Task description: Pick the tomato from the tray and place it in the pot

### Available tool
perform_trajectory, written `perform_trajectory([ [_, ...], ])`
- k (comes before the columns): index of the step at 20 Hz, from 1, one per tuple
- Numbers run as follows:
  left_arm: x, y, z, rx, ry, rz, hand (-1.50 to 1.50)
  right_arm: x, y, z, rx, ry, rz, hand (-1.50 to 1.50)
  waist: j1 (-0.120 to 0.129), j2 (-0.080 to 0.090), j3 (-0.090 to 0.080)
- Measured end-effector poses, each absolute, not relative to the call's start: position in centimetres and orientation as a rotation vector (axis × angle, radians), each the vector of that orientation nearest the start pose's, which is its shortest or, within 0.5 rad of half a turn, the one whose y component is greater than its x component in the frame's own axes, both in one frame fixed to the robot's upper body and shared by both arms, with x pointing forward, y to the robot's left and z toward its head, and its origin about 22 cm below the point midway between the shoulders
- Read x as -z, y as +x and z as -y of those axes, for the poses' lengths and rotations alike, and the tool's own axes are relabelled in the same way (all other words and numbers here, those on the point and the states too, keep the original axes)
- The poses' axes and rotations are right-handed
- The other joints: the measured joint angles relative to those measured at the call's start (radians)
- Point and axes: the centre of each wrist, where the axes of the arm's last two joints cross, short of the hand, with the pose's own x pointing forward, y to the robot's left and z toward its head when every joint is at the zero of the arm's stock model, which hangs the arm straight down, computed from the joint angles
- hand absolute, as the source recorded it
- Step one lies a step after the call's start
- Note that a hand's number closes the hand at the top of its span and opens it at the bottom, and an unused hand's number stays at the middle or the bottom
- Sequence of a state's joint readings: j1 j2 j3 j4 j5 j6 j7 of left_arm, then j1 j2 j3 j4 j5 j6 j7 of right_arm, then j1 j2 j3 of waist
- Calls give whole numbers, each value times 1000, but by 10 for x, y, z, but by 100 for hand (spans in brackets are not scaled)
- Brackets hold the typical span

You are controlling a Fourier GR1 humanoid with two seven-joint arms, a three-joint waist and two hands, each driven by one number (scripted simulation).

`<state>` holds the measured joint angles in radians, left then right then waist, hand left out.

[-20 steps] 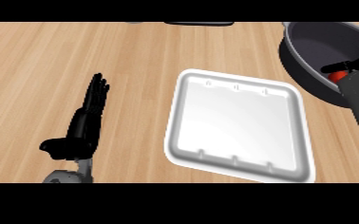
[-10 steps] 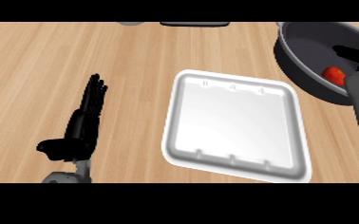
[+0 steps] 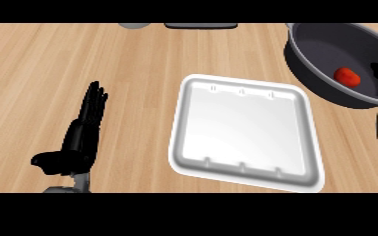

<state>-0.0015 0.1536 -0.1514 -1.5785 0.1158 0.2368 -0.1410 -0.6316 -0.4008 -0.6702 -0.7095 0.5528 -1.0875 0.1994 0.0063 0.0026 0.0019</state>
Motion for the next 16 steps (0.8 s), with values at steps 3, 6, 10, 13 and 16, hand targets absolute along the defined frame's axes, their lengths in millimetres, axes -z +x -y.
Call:
perform_trajectory([
  [3,-9,240,-224,-39,108,1701,0,-36,341,417,848,-1537,1097,-150,-3,-2,-1],
  [6,-3,239,-230,-35,108,1702,0,-32,327,426,857,-1540,1107,-150,-5,-2,-1],
  [10,-3,243,-228,-40,116,1698,0,-21,300,432,858,-1551,1108,-150,-8,-3,-2],
  [13,-9,242,-225,-41,115,1698,0,-23,287,441,885,-1573,1116,-150,-7,-4,-1],
  [16,-8,242,-225,-43,113,1699,0,-24,270,444,931,-1593,1128,-150,-10,-4,-2],
])
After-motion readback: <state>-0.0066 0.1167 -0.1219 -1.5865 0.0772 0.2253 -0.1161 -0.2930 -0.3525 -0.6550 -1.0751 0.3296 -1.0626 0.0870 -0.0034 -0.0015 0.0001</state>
